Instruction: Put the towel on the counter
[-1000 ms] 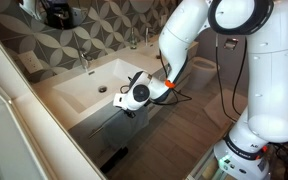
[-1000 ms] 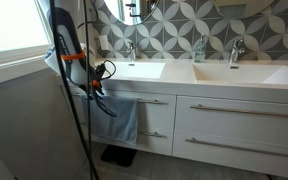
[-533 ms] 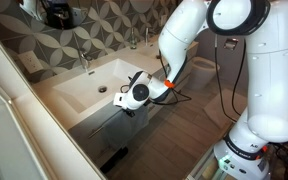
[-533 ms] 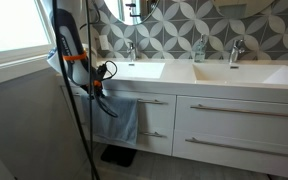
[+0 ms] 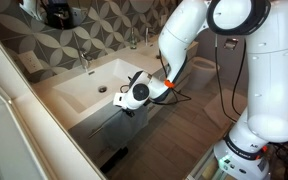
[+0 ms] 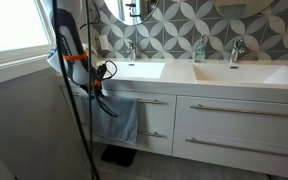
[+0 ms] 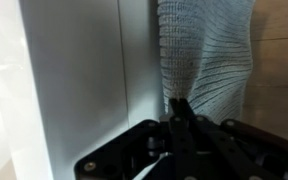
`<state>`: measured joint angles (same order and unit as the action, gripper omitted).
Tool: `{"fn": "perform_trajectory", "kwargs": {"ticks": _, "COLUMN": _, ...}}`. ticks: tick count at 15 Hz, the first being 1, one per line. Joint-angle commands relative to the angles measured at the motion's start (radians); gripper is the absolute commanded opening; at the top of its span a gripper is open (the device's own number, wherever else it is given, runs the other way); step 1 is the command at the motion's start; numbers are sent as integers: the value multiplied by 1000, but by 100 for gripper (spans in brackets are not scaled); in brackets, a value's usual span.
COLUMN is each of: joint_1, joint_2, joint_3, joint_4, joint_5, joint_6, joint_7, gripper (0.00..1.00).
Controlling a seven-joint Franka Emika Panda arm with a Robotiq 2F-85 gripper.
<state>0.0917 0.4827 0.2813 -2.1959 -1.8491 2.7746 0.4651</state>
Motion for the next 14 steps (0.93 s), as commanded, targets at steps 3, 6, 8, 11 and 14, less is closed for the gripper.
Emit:
{"fn": "perform_trajectory", "kwargs": {"ticks": 3, "joint_1": -13, "joint_2": -88, "joint_3": 5, "joint_4": -65, "joint_5": 58, "joint_6": 33, "joint_7": -24, "gripper": 1}}
{"fn": "perform_trajectory", "kwargs": {"ticks": 6, "joint_1": -28, "joint_2": -194, "joint_3": 3, "joint_4": -137, "joint_5": 89, "joint_6": 50, "joint_7": -6, "gripper": 1}}
{"fn": "perform_trajectory", "kwargs": {"ticks": 8, "joint_1": -40, "joint_2": -273, "joint_3": 1, "joint_4": -190, "joint_5": 120, "joint_6": 73, "joint_7": -12, "gripper": 1}}
{"fn": "perform_trajectory", "kwargs": {"ticks": 11, "joint_1": -59, "joint_2": -411, "joint_3": -5, "joint_4": -255, "joint_5": 127, "joint_6": 90, "joint_7": 16, "gripper": 1}}
{"fn": "perform_trajectory", "kwargs": {"ticks": 14, "joint_1": -77, "joint_2": -554, "joint_3": -14, "joint_4": -306, "joint_5": 151, "joint_6": 101, "joint_7": 20, "gripper": 1}}
